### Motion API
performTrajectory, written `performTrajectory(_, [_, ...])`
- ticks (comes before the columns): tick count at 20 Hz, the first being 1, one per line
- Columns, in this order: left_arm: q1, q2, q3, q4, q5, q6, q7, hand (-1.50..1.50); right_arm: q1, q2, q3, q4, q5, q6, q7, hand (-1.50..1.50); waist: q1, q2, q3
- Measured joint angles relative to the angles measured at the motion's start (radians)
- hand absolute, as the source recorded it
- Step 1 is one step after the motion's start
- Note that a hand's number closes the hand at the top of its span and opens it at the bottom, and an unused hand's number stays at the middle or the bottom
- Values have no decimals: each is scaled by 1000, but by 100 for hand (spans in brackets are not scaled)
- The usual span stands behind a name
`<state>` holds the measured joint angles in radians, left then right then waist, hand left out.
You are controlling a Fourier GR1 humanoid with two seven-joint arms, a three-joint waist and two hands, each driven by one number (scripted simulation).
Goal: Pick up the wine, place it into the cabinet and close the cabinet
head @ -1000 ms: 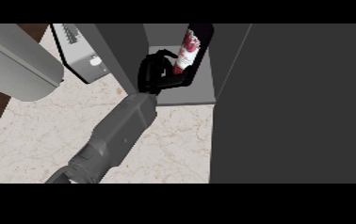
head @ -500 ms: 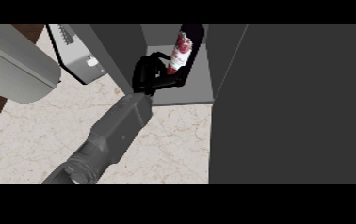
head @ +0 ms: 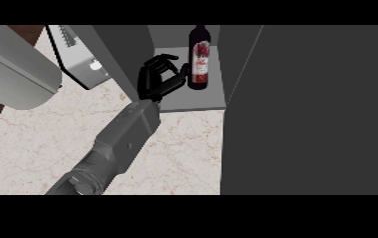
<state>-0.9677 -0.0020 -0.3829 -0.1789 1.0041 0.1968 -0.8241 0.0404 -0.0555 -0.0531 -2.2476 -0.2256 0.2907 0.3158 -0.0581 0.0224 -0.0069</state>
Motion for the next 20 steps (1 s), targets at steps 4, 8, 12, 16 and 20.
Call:
performTrajectory(4, [4,0,-9,-15,-21,-30,-26,-150,21,6,12,-17,13,0,-3,-150,7,3,-5])
performTrajectory(8, [19,0,-22,-53,-36,-49,-35,-150,12,-1,-4,-13,13,-3,-2,-150,18,3,-7])
performTrajectory(12, [34,0,-37,-93,-43,-37,-16,-150,23,-3,-6,-24,10,-5,8,-150,29,0,-8])
performTrajectory(16, [71,1,-67,-170,-66,-10,1,-150,42,3,6,-45,25,-9,12,-150,47,-10,-5])
performTrajectory(20, [142,14,-107,-311,-96,20,32,-150,53,7,6,-64,24,-19,29,-150,70,-24,0])
